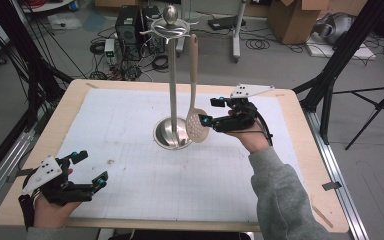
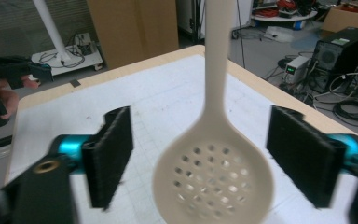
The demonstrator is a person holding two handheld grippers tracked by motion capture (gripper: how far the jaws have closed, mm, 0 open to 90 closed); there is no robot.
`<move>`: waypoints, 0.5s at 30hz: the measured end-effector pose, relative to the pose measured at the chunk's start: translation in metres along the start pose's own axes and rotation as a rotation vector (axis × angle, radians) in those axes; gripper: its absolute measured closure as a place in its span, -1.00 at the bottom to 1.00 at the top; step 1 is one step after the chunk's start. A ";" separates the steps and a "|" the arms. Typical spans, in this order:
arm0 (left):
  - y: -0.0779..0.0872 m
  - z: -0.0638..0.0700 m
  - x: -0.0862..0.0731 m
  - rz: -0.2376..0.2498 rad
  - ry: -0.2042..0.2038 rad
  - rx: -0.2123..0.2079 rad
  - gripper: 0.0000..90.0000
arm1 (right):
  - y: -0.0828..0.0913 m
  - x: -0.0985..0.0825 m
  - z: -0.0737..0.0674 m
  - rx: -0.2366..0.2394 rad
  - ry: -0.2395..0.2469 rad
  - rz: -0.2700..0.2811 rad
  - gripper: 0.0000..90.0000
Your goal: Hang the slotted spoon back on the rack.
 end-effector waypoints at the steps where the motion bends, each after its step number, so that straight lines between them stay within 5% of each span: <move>1: -0.001 0.000 0.000 0.002 0.003 0.000 -0.96 | 0.001 -0.001 0.000 0.005 0.001 -0.001 -0.59; 15: -0.015 0.001 0.004 0.007 0.010 -0.042 -0.96 | 0.023 -0.023 -0.001 -0.013 -0.014 0.014 -0.68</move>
Point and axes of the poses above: each handheld gripper's, and its own axes: y roughly backward along the jaws, x roughly out of its top, z roughly to its right, the point moved 6 cm from there along -y, roughly forward along the jaws, and after that the axes turned 4 degrees about y, right-handed, at the moved point
